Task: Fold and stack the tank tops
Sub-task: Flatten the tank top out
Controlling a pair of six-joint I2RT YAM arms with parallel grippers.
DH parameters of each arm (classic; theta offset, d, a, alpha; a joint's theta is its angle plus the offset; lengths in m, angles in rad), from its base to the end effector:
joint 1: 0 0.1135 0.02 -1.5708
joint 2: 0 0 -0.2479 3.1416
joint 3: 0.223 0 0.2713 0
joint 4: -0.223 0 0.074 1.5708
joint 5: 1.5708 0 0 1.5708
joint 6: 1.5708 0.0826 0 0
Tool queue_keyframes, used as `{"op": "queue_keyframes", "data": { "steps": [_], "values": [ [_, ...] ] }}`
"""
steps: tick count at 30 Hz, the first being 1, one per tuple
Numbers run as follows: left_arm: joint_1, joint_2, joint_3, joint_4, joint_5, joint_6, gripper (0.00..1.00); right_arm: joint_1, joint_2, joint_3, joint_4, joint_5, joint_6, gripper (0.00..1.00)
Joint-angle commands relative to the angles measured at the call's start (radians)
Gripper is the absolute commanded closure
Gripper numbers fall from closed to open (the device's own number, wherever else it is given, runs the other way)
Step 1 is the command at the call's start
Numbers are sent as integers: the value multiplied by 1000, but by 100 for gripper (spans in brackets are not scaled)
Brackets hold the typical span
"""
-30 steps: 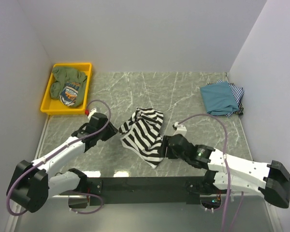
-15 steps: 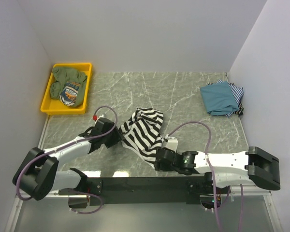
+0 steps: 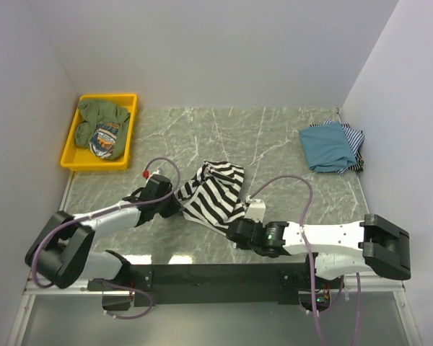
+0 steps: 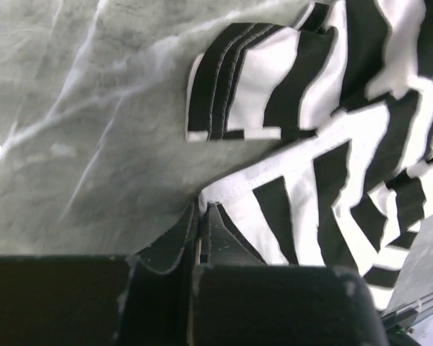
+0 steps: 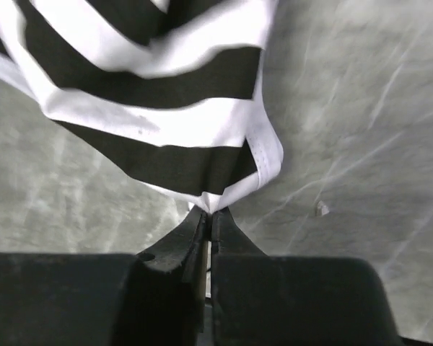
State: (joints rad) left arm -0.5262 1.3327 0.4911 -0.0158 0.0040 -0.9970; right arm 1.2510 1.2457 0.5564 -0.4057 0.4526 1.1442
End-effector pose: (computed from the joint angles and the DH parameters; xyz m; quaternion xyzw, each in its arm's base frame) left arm 0.2463 -0.1434 0.0787 -0.2179 0.9114 -0.2423 0.2514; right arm 0.1132 0.2270 0.0946 0.0023 0.9485 0.1343 0.2868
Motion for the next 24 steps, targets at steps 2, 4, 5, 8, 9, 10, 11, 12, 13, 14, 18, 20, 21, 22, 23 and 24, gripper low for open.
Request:
{"op": "queue_keyframes", "data": {
  "steps": [2, 4, 5, 8, 9, 10, 11, 12, 13, 14, 18, 20, 21, 22, 23, 24],
  "values": [
    [-9, -195, 105, -155, -62, 47, 99, -36, -86, 129, -149, 199, -29, 100],
    [-11, -272, 191, -223, -91, 69, 99, -48, -149, 207, -234, 285, -70, 100],
    [-11, -341, 260, -252, -102, 78, 99, -56, -170, 241, -302, 319, -84, 100],
    [-12, -450, 405, -351, -124, 112, 99, -71, -261, 387, -358, 423, -187, 100],
    [-14, -469, 444, -386, -124, 130, 99, -74, -297, 455, -354, 440, -274, 100],
    [-14, -483, 483, -400, -118, 138, 99, -74, -316, 489, -341, 460, -323, 100],
    [-15, -503, 559, -414, -113, 146, 99, -73, -330, 523, -322, 471, -369, 100],
    [-15, -513, 595, -421, -104, 159, 99, -74, -354, 584, -309, 477, -461, 100],
    [-17, -521, 624, -421, -93, 169, 99, -74, -365, 614, -295, 486, -507, 100],
    [-17, -538, 685, -420, -75, 176, 99, -74, -376, 669, -274, 509, -547, 100],
    [-17, -570, 819, -411, -58, 202, 99, -74, -428, 784, -194, 512, -765, 100],
    [-17, -579, 886, -397, -61, 208, 99, -74, -436, 853, -148, 482, -822, 100],
    [-17, -579, 905, -391, -62, 210, 99, -74, -437, 878, -136, 466, -869, 100],
    [-17, -581, 921, -386, -62, 210, 99, -74, -434, 899, -125, 453, -892, 100],
    [-17, -575, 952, -372, -62, 210, 99, -73, -430, 945, -107, 440, -911, 100],
    [-17, -572, 966, -368, -56, 204, 99, -74, -414, 967, -104, 426, -944, 100]
  ]
}}
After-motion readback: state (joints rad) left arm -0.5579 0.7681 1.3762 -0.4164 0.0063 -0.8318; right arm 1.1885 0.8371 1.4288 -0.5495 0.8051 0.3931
